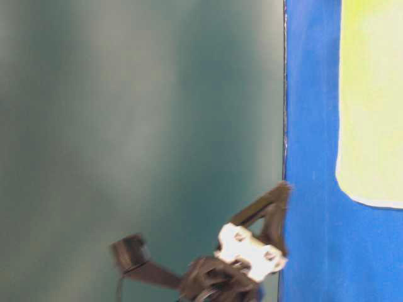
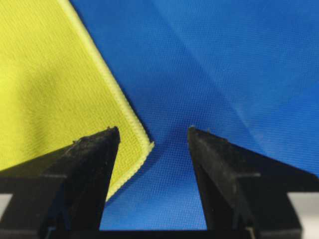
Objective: Fold the yellow towel.
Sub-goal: 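Move both grippers to the towel's top corners and grasp them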
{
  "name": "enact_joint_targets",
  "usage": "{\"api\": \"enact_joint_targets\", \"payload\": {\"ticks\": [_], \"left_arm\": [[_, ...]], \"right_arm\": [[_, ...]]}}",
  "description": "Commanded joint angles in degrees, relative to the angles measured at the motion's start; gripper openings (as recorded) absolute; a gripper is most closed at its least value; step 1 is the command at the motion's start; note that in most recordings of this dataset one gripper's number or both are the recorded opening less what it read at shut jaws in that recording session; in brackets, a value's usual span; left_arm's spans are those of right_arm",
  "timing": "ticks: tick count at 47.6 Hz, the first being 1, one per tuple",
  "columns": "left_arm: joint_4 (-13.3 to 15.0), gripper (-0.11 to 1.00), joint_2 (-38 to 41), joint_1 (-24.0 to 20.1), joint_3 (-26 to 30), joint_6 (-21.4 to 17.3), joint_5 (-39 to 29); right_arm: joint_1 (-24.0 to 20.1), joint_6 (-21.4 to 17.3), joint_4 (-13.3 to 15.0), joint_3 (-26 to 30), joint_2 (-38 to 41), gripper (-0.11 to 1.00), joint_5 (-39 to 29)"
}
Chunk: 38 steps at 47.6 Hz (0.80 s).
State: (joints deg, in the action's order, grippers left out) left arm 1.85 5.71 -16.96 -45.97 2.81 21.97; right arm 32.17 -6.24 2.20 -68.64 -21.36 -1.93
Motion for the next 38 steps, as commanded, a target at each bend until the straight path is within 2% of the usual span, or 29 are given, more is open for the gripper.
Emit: {"api": "enact_joint_targets", "payload": {"ticks": [1,10,19,24,26,28,34,38], "left_arm": [[0.1,0.74,2.2,-0.2,2.4,-0.1,0.6],[0.1,0.74,7.8,-0.4,4.7,-0.2,0.8],[0.1,0.72,10.4,-1.1,5.8,-0.2,0.2],[0.1,0.62,10.6,-1.1,5.8,-0.2,-1.0],[0.1,0.55,10.7,-1.1,6.0,-0.2,-1.8],[0.1,0.46,10.8,-1.1,6.1,-0.2,-2.8],[0.1,0.15,11.0,-0.8,6.1,-0.3,-5.2],[0.1,0.04,10.9,-0.6,6.2,-0.3,-5.7]], "right_arm": [[0.1,0.0,0.1,0.8,2.9,0.60,2.2],[0.1,0.0,0.1,1.0,7.5,0.60,3.7],[0.1,0.0,0.1,1.1,7.8,0.60,3.6],[0.1,0.0,0.2,1.1,7.9,0.56,3.6],[0.1,0.1,0.2,1.0,7.8,0.51,3.5],[-0.1,0.1,0.1,1.1,7.9,0.41,3.4],[-0.5,0.1,0.1,1.1,7.8,0.04,3.3],[-0.5,0.0,0.1,1.1,7.8,0.00,3.2]]}}
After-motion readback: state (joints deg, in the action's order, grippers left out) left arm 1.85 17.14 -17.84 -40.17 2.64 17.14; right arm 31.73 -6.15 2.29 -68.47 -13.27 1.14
